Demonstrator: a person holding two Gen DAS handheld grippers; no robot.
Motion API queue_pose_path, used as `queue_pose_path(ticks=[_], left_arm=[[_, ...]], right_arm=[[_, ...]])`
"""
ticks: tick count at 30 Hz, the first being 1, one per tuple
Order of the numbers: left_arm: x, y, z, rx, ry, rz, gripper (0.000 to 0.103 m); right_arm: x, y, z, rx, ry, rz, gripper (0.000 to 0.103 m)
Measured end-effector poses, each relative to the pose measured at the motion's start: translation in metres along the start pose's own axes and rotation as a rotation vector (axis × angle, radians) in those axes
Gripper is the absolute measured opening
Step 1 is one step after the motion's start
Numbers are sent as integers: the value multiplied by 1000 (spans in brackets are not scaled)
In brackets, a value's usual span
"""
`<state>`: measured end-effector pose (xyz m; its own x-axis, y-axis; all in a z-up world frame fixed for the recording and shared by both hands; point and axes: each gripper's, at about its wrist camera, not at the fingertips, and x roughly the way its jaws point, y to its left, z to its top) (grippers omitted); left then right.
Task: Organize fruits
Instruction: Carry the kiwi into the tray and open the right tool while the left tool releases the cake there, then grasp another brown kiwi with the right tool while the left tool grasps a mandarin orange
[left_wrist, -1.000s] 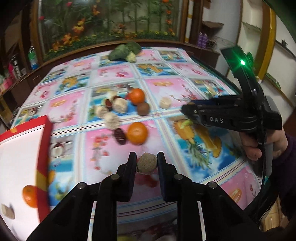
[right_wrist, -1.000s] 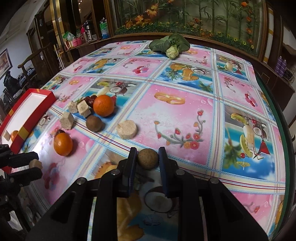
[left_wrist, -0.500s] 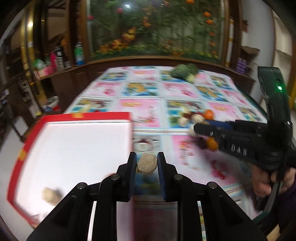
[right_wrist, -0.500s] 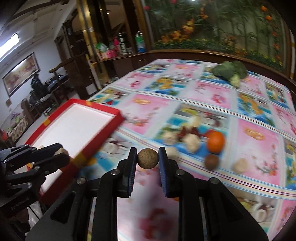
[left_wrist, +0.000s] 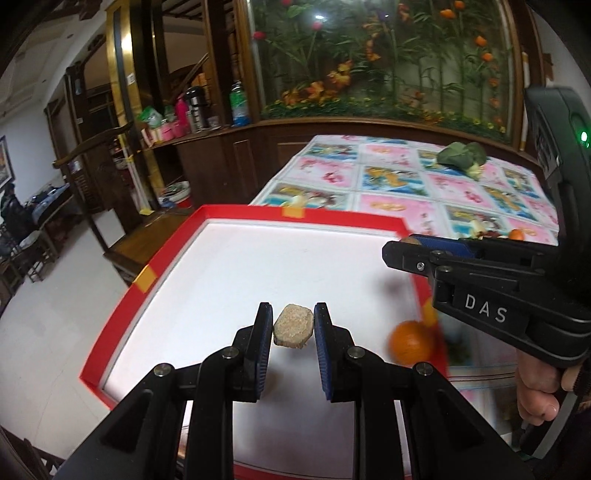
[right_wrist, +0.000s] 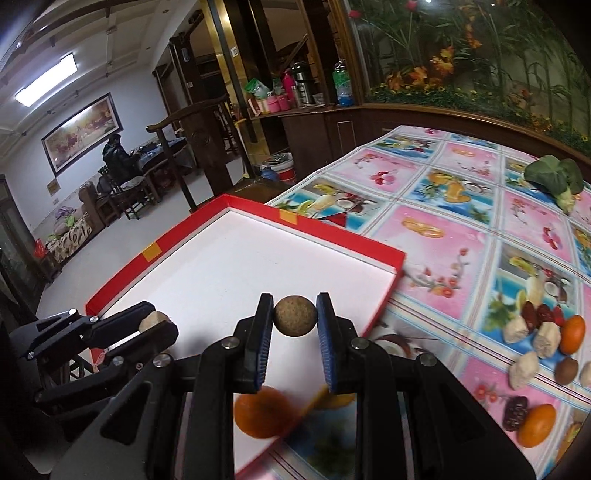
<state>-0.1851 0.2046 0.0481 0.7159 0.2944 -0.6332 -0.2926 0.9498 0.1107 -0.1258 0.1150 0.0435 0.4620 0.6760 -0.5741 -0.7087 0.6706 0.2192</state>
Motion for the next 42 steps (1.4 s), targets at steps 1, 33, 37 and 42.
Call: queue_pose_path(ticks=[1, 33, 37, 42], left_arm=[[2, 2, -1, -2, 3, 10, 22], [25, 11, -11, 3, 74, 136, 34], [22, 10, -7, 2, 66, 151, 54], [19, 5, -2, 3, 62, 141, 63]], right_arm=[[1, 2, -1, -4, 5, 1, 26], [5, 4, -16, -50, 107, 27, 43], [-7, -9, -11, -12, 80, 22, 44], [-25, -32, -6, 8, 51, -4, 45]])
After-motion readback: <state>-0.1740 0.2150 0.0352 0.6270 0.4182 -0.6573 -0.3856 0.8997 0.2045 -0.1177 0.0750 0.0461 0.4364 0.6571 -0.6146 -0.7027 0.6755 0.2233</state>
